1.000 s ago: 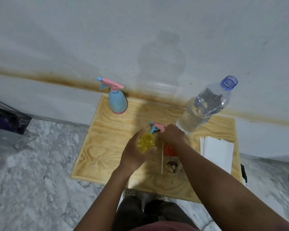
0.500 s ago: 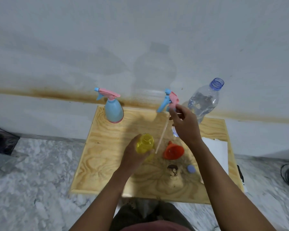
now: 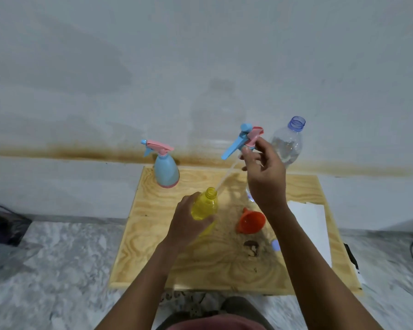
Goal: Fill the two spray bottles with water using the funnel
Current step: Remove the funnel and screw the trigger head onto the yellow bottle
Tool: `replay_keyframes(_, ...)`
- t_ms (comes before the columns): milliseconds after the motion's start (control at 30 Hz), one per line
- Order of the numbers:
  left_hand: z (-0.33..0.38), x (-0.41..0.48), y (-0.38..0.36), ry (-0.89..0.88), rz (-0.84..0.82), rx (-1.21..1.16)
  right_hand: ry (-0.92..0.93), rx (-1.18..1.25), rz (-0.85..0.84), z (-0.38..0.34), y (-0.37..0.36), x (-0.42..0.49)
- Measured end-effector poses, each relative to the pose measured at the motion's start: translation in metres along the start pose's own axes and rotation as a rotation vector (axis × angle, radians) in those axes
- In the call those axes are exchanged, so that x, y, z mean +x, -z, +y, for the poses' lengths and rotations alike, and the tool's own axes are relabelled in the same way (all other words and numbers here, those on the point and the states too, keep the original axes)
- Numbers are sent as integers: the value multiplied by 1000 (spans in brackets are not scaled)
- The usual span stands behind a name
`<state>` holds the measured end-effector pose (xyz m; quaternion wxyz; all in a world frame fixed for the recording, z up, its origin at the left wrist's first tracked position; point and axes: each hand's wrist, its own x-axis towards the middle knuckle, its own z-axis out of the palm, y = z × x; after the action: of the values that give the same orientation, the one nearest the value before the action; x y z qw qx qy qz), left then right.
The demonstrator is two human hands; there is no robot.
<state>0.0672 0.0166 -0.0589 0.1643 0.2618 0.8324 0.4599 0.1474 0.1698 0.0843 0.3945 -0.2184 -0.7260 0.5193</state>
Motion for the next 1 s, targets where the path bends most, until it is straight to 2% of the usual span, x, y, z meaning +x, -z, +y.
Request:
replay_keyframes(167,12,-5,8,-78,56,-47,-75,-101,-182,20,-19,-21)
replay_keyframes(300,19,-5,12,-114,82,-70,-108,-117,-251,28,-30,-36)
replay_keyframes(767,29,-11,17,-100,129,-121,-108,-128,-229,28,-31,-45)
replay_keyframes(900,34,-11,18,-151,129,-152,-144,-37,-228,24,-30,-44)
replay_keyframes(1000,34,-10,20,-121,98,-186,-222,118,-251,16,-28,-41)
